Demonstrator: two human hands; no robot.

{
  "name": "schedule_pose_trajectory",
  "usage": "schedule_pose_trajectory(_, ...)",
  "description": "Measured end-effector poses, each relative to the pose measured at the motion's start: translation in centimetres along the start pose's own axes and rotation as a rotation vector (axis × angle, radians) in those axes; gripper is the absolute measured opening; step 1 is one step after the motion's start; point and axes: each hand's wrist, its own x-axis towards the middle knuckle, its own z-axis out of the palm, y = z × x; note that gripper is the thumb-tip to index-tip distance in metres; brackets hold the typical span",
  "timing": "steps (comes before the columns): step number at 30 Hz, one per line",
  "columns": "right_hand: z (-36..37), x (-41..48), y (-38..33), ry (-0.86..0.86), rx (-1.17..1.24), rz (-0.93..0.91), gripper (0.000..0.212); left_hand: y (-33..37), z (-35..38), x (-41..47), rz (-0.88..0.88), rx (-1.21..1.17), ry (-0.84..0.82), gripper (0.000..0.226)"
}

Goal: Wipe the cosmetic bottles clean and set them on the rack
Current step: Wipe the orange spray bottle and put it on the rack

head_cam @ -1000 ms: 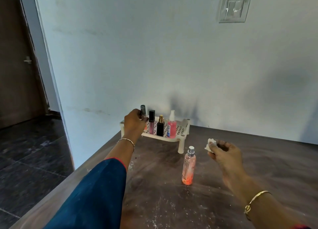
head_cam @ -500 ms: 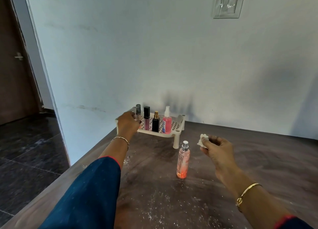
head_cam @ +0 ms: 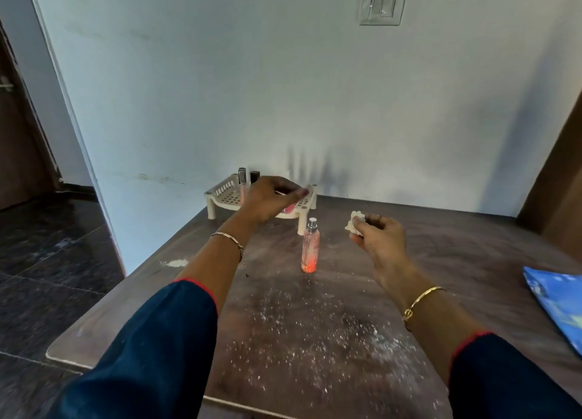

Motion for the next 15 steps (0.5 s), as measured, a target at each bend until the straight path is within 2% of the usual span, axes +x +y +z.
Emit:
schedule_pose_trajectory(2,-0.7,-0.5,-0.2,-0.001,-0.001,-0.001,0.01,0.5,1.1,-0.9,0.042,0.083,-0.145,0.026)
schedule_pose_trajectory(4,-1.7,-0.9,-0.3,-0.005,0.007,-0.001,0.01,0.7,2.1,-1.4,0.082,0.19,-0.219,0.025)
schedule_pose_trajectory(8,-3.7,-1.4,-0.7,0.006,0.0,-0.003,0.008,0.9,3.1,-1.9,0.077,0.308,-0.194,0.022)
schedule_pose_trajectory(11,-5.4,-2.0,-1.3,0.002,0.005,-0.022,0.008,1.6,3.4,-2.6,0.047,0.249,-0.151,0.018)
schedule_pose_trajectory(15,-7.5,-3.7,-2.4,0.046,0.067,-0.086,0.018,4.6,4.0,-4.2,0.039,0.032,-0.1,0.016)
